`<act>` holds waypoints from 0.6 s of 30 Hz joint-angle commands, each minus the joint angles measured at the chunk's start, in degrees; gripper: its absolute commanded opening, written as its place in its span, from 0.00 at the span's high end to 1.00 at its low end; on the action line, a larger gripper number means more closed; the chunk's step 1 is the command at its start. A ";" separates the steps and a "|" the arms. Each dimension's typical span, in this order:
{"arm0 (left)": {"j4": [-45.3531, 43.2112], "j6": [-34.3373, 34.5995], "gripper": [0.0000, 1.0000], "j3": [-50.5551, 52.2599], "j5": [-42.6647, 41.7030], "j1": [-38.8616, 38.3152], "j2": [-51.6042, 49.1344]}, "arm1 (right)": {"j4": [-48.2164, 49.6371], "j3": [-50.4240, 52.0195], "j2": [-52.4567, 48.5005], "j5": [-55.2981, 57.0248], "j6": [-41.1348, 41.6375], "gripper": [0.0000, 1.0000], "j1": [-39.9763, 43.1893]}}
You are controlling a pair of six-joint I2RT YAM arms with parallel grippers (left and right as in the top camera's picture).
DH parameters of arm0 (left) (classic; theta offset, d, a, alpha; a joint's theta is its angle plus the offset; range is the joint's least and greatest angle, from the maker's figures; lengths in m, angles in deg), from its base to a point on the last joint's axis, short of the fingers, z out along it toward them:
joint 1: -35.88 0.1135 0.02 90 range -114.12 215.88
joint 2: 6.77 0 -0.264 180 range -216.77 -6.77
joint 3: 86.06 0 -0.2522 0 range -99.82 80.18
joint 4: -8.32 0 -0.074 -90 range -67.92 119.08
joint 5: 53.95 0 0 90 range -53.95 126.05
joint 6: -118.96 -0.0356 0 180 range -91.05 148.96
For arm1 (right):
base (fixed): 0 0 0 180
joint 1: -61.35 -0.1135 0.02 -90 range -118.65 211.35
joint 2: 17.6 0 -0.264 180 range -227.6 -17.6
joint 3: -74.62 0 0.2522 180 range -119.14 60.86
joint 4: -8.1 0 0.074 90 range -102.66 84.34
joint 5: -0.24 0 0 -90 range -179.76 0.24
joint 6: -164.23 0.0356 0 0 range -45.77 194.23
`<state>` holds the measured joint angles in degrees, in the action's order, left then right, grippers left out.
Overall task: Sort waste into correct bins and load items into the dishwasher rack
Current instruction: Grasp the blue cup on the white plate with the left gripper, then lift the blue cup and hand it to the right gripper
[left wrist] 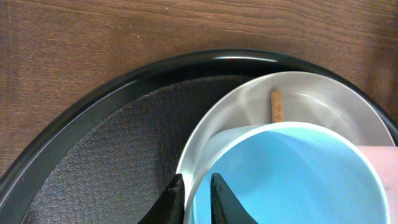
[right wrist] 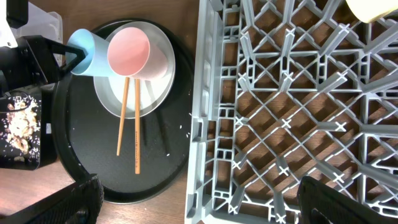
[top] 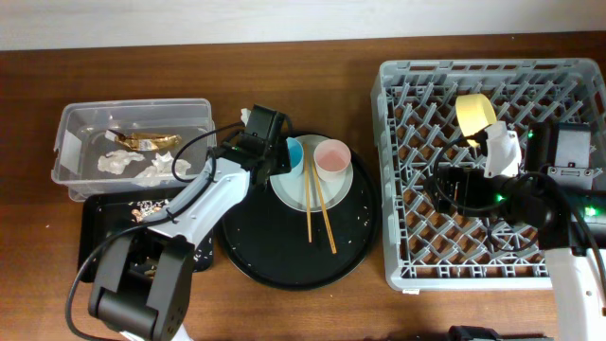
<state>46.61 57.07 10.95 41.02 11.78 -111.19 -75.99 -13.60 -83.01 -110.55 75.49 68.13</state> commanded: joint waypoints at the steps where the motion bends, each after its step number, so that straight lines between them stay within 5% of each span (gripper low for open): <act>1: -0.13 -0.33 0.90 -1.62 0.68 -0.13 -0.02 | -0.24 -0.76 0.33 0.55 -0.37 0.02 0.37; 3: -0.11 -0.33 0.99 -2.08 0.68 -0.13 0.09 | -0.24 -0.76 0.33 0.55 -0.37 0.02 0.37; 13: 0.96 -0.83 0.99 -2.51 -2.29 1.46 11.39 | -0.35 -0.76 0.33 0.57 -0.37 0.02 0.37; 15: 2.32 -1.01 1.00 -2.51 -10.45 3.37 15.61 | -0.46 -0.76 0.33 0.52 -0.35 0.02 0.37; 18: 3.72 -2.03 0.99 -2.51 -38.01 9.40 21.35 | -1.07 -0.76 0.33 -1.95 -0.42 0.02 0.37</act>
<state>49.87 56.86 9.44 29.09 16.50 -94.45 -76.40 -13.60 -83.01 -110.58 75.46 68.13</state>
